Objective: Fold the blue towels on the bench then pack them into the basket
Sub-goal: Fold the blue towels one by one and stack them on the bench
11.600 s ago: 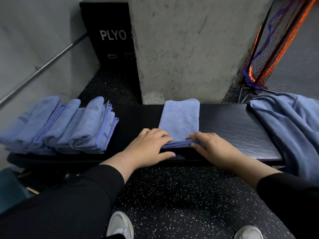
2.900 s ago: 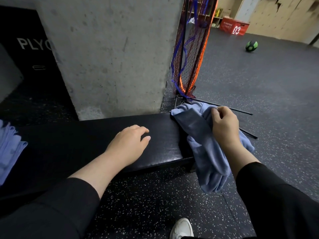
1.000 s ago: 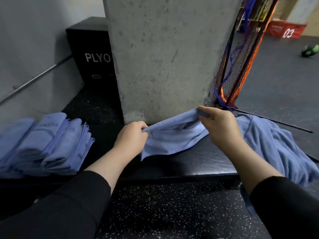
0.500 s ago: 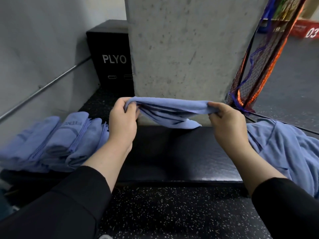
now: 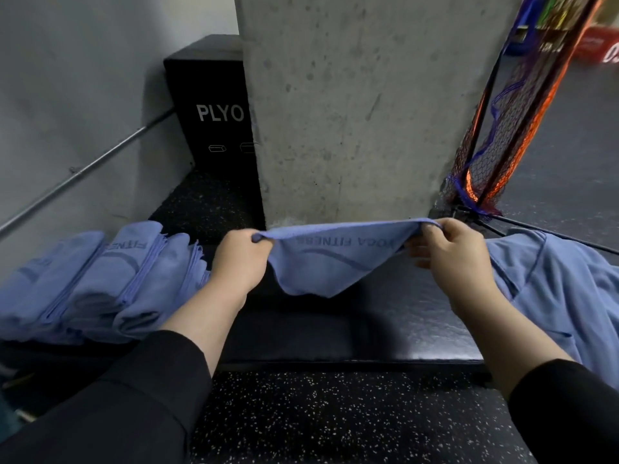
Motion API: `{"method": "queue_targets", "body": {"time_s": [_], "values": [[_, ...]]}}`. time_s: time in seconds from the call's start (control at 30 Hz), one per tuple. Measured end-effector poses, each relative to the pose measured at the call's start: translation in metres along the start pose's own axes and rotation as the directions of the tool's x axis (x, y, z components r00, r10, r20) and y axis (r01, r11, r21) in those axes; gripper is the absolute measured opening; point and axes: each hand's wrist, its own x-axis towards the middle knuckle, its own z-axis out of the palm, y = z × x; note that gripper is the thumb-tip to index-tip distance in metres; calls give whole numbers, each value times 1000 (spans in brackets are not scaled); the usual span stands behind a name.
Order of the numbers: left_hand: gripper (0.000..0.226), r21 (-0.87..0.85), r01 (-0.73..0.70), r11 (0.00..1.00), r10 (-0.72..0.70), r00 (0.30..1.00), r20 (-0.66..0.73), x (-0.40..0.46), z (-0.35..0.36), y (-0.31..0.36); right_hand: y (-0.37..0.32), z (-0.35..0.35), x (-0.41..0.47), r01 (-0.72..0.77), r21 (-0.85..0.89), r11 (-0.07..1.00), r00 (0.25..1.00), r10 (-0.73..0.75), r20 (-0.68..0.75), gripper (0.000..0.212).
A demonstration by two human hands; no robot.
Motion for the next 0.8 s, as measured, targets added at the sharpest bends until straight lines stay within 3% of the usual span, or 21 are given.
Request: {"method": "queue_targets", "body": {"time_s": [0.13,0.2,0.27,0.33,0.43,0.53,0.73,0.8], "values": [[24,-141,342,929,-284,904,320,-2,20,5,13,4,8,-166,104,981,983,156,96,21],[25,-296,420,858,-299,876,378,6,33,7,17,5,11,-209,124,970,975,197,106,18],[30,-440,293,849,-195,947,255,20,44,10,16,4,19,-97,72,993,995,98,-8,17],[36,-513,33,858,-23,999,26,34,44,21,6,2,26,99,72,992,986,-89,-140,17],[44,-552,-205,808,160,979,-130,36,36,42,-13,4,29,251,230,940,956,-204,-211,14],[48,-542,-281,792,237,960,-150,28,32,42,-11,4,25,292,236,927,949,-249,-194,13],[49,-544,-310,780,243,951,-192,29,26,32,-8,-4,21,320,225,920,943,-284,-175,15],[49,-494,-296,817,222,954,-204,30,25,29,-8,-4,19,339,192,921,935,-306,-180,16]]}}
